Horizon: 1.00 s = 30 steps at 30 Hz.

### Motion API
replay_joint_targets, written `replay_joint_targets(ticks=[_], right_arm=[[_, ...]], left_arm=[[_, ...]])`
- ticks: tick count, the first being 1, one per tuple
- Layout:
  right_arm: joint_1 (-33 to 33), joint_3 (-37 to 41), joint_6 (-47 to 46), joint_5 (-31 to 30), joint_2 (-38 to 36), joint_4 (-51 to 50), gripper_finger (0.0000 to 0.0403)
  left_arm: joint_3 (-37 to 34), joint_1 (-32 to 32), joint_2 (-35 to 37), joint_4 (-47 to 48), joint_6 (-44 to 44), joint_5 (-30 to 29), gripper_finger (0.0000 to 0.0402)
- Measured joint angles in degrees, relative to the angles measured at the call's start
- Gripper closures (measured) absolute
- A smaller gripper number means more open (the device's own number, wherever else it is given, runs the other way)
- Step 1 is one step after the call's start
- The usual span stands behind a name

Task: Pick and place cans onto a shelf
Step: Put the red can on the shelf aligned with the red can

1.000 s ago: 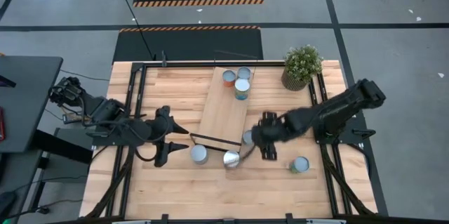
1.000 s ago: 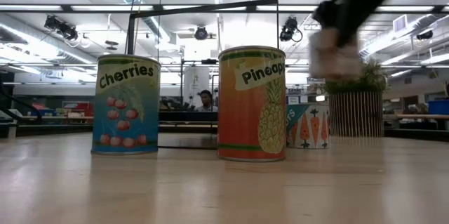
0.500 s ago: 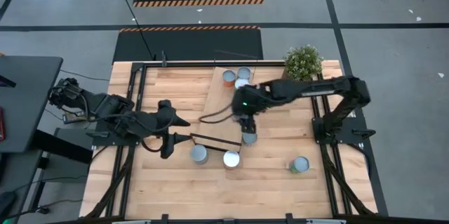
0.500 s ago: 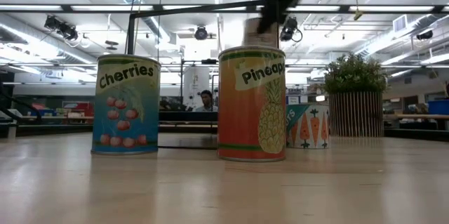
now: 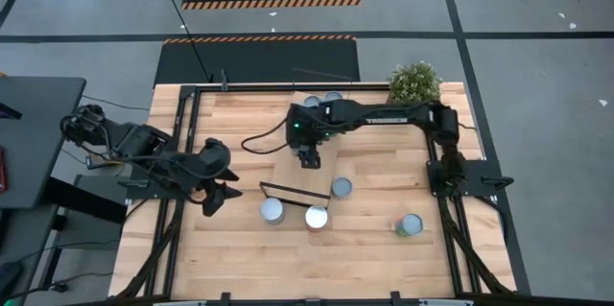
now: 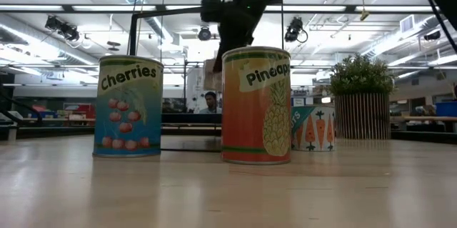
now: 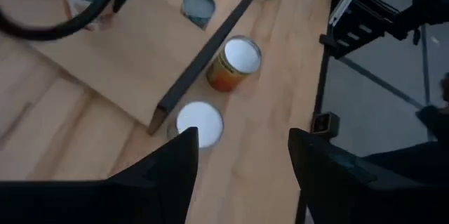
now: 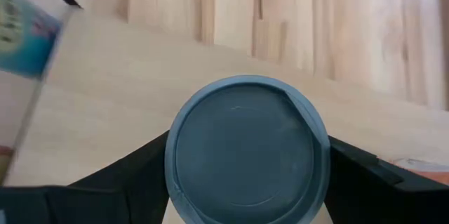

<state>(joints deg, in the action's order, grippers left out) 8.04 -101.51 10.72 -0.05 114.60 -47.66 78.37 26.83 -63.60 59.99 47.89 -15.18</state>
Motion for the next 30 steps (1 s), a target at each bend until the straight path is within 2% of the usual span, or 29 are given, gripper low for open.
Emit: replay_joint_targets(ticks=[7,19,27,30], right_arm=[[1.81,0.0,1.01,0.11,3.75,-0.63,0.009],[2.37,-1.59,1.56,-2.37,4.33,-1.17,0.0026],[1.45,-2.59,4.04,-3.89,4.4,-0.76,0.0024],[1.92,-1.55,4.62,-6.4,4.43,-0.41,0.0027]], left_arm=[[0.0,1.07,-0.01,-0.08,0.95,-0.08,0.0175],[0.0,1.05,-0.14,-0.15,-0.54,-1.31,0.0175],[0.0,1.05,-0.16,-0.17,-0.59,-1.31,0.0175],[0.0,1.05,-0.16,-0.17,-0.64,-1.31,0.0175]])
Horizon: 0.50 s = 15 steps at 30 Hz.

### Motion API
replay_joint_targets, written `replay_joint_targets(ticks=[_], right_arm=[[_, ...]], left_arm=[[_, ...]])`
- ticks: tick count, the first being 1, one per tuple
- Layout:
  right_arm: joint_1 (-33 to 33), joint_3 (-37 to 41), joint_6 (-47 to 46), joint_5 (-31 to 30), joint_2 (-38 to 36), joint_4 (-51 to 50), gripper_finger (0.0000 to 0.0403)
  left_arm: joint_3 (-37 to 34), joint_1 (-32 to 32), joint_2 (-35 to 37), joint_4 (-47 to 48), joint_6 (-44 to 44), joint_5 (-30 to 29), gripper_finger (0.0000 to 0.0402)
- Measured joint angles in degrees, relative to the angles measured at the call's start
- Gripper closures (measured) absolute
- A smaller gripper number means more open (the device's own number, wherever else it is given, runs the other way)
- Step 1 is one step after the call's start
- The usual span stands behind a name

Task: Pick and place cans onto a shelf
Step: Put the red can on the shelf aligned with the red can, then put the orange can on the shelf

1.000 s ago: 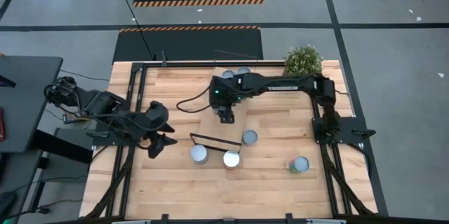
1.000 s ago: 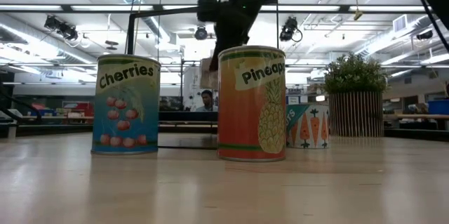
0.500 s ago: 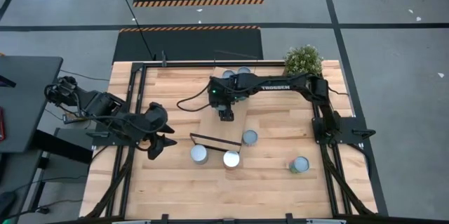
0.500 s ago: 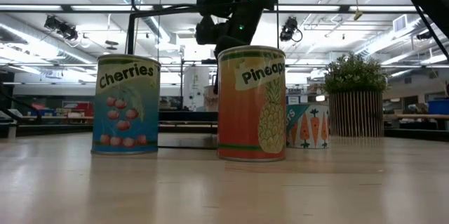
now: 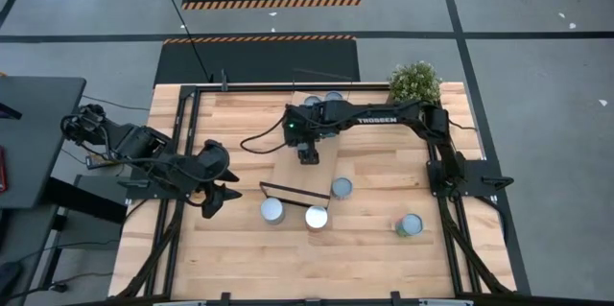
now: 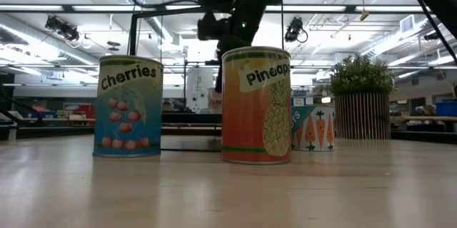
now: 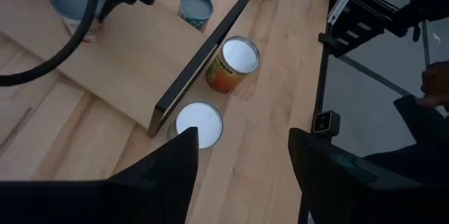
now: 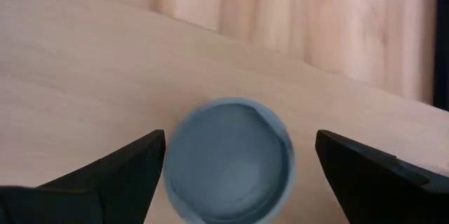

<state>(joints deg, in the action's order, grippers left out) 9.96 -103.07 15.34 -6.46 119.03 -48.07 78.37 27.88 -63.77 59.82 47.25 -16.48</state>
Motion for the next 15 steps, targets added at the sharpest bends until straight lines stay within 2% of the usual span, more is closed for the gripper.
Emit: replay_joint_targets(ticks=[5,7,15], right_arm=[[1.79,0.18,-1.54,-11.84,0.08,1.74,0.0028],[2.4,0.1,-1.93,-14.65,0.04,2.23,0.0028],[2.07,-8.04,-4.24,-14.67,-0.27,-2.49,0.0028]], left_arm=[[0.0,0.0,0.0,0.0,-0.07,0.0,0.0175],[0.0,0.0,0.0,-0.01,-0.07,0.01,0.0175],[0.0,0.0,0.0,0.02,-0.09,-1.63,0.0175]])
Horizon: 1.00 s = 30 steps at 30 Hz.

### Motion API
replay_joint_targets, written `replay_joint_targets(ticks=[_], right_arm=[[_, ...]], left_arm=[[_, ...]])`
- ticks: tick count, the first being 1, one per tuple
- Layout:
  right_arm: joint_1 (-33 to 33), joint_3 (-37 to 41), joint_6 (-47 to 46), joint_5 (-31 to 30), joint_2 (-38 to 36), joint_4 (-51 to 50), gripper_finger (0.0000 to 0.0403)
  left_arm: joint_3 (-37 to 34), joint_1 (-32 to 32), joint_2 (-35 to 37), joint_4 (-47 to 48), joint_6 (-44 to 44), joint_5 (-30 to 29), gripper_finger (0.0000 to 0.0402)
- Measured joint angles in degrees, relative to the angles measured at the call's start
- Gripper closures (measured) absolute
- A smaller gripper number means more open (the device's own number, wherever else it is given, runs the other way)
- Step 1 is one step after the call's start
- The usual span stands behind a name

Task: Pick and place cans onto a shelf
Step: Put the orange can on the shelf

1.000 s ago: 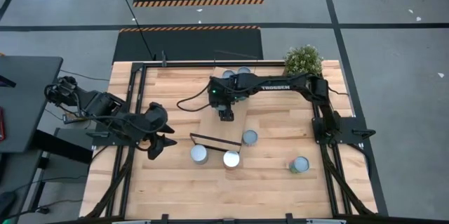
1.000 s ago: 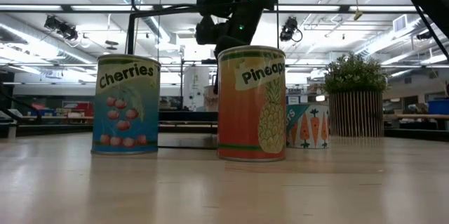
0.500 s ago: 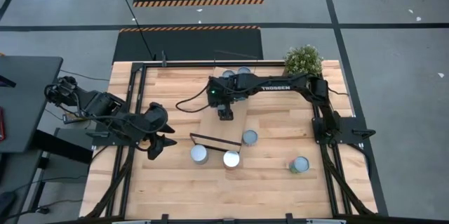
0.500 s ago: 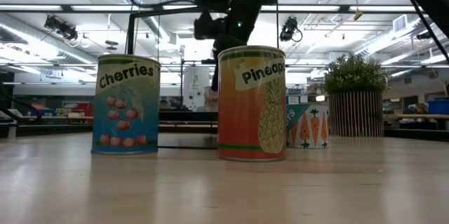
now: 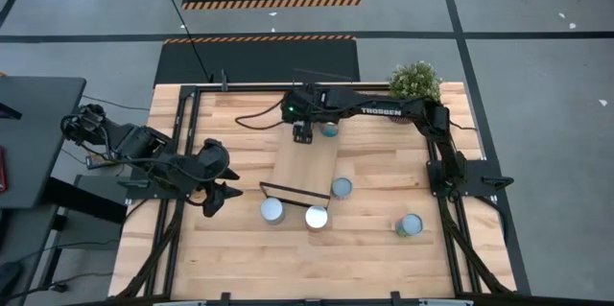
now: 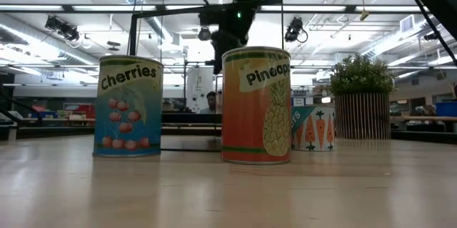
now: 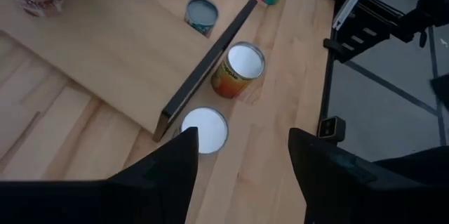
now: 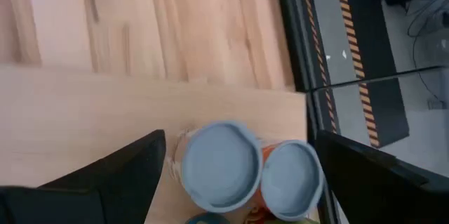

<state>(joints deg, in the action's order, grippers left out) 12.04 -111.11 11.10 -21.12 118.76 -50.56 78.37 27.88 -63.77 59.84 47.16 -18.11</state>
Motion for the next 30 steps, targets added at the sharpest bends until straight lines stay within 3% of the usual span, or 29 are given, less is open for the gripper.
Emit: replay_joint_targets(ticks=[9,15,19,23,30], right_arm=[[-0.07,-12.88,-10.48,6.2,-0.11,-13.53,0.0028],[-0.28,-15.3,-14.34,6.54,-0.13,-23.62,0.0028],[-1.89,-15.34,-15.28,11.84,-0.11,-28.73,0.0028],[-4.94,-15.32,-18.88,13.44,-0.39,-27.74,0.0028],[-14.24,-15.34,-18.92,13.91,-3.82,-16.43,0.0028]], left_arm=[[0.0,0.0,0.0,0.01,0.14,-3.27,0.0175],[0.0,-0.07,0.0,0.01,-0.95,-4.13,0.0175],[0.0,-0.07,0.0,0.01,-1.35,-4.17,0.0175],[0.0,-0.07,0.0,0.04,-1.41,-4.17,0.0175],[0.0,-0.03,-0.02,1.51,-1.4,-4.15,0.0175]])
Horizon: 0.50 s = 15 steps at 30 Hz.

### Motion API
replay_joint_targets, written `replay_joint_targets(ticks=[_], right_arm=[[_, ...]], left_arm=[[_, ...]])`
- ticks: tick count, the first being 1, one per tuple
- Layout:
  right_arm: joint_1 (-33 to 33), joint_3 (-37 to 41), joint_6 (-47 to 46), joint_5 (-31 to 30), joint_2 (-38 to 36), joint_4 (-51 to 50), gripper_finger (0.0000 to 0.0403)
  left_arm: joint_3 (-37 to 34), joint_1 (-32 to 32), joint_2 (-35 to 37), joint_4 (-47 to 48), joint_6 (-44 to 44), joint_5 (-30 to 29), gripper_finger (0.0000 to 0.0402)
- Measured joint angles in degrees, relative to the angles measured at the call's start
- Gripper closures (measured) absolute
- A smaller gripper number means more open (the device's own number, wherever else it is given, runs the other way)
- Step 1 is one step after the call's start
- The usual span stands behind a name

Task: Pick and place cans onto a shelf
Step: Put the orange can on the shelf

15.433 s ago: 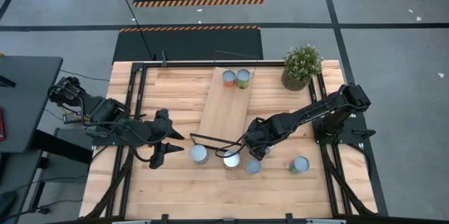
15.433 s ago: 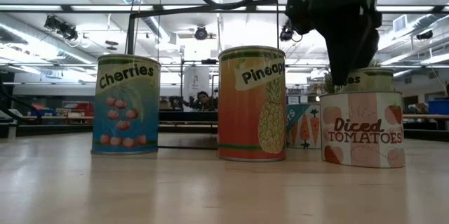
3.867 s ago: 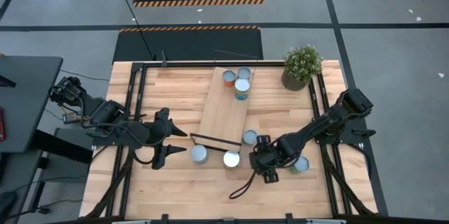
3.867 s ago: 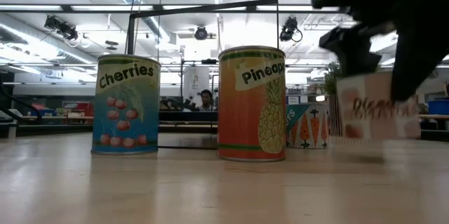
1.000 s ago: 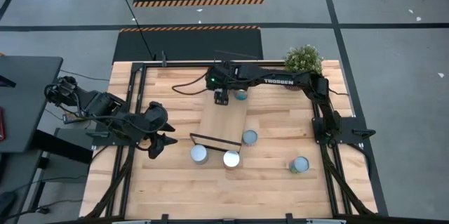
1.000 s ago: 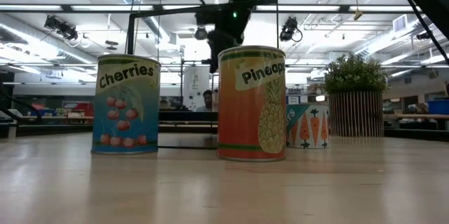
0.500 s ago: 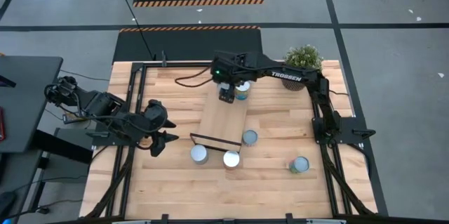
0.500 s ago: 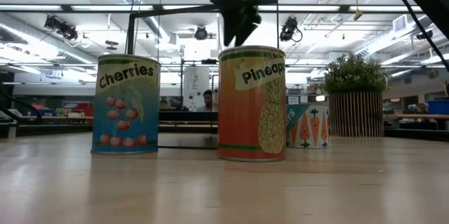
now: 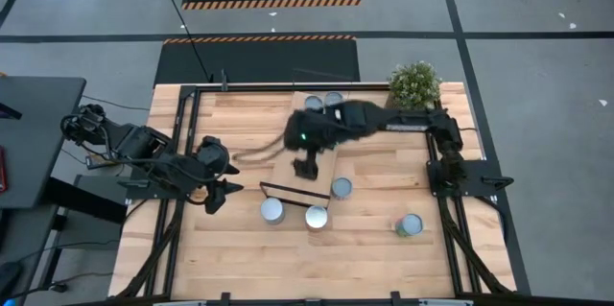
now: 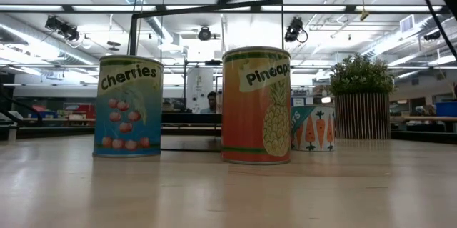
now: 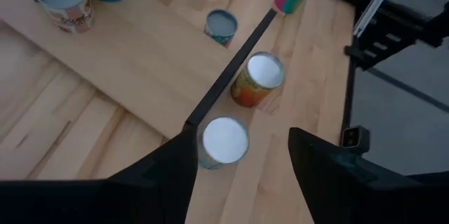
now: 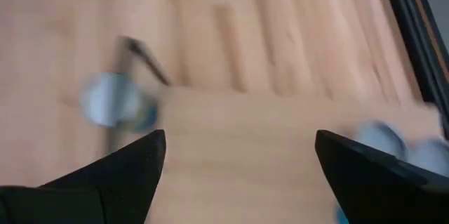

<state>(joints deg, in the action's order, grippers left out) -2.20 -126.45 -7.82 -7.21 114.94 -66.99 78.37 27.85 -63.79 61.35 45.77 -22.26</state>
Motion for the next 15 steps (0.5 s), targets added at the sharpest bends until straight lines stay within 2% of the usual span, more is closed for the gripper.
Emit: replay_joint_targets(ticks=[5,10,15], right_arm=[[-7.48,0.0,5.19,0.67,-1.99,3.01,0.0028],[-12.55,1.42,7.65,8.92,-2.23,3.85,0.0028],[-16.99,5.63,11.62,9.89,-1.83,3.85,0.0028]], left_arm=[[0.0,0.03,0.0,1.38,-0.14,0.0,0.0175],[0.0,0.03,0.0,1.3,-0.73,0.0,0.0175],[0.0,0.03,0.0,1.19,-0.61,0.0,0.0175]])
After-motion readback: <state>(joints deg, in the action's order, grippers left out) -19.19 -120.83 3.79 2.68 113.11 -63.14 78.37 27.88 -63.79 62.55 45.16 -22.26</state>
